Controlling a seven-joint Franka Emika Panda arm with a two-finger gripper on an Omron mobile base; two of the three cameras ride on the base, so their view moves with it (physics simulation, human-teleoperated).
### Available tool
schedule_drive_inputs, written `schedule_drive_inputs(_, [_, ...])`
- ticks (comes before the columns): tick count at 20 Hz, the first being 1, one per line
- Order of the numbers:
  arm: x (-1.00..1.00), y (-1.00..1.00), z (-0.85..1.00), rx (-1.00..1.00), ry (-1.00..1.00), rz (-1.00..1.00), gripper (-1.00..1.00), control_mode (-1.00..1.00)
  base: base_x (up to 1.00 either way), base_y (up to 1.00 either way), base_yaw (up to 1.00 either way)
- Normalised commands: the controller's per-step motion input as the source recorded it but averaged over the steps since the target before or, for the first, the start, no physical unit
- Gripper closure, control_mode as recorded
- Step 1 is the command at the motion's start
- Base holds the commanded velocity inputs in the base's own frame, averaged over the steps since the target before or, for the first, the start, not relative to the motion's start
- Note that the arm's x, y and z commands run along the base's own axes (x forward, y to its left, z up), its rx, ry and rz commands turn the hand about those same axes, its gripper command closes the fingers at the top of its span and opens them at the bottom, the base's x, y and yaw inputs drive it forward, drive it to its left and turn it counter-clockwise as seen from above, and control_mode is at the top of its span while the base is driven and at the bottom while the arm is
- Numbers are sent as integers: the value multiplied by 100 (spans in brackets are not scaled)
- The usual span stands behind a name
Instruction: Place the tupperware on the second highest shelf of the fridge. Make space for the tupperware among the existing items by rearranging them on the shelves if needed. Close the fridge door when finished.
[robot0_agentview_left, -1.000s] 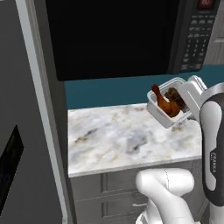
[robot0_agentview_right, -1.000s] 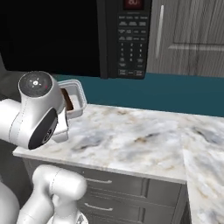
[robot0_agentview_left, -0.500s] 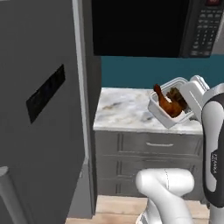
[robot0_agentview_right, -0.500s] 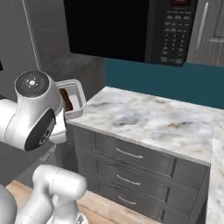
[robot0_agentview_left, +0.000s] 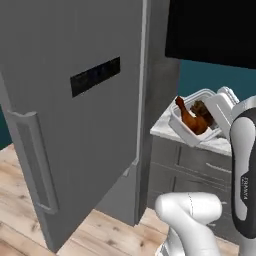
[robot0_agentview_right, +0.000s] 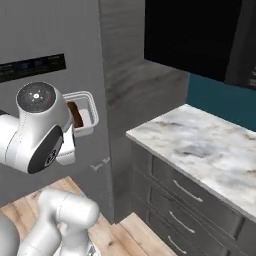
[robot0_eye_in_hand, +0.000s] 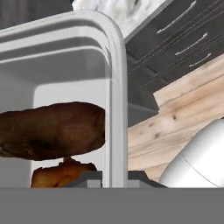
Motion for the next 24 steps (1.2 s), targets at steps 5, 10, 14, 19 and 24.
schedule_drive_inputs(5, [0,0,0,0,0,0,100,100,-54,-10,63])
schedule_drive_inputs(10, [0,0,0,0,0,0,100,100,-37,36,51])
schedule_drive_inputs(14, [0,0,0,0,0,0,100,100,-38,92,38])
schedule_drive_inputs(19, [0,0,0,0,0,0,100,100,-31,100,26])
schedule_drive_inputs(24, [0,0,0,0,0,0,100,100,6,100,15])
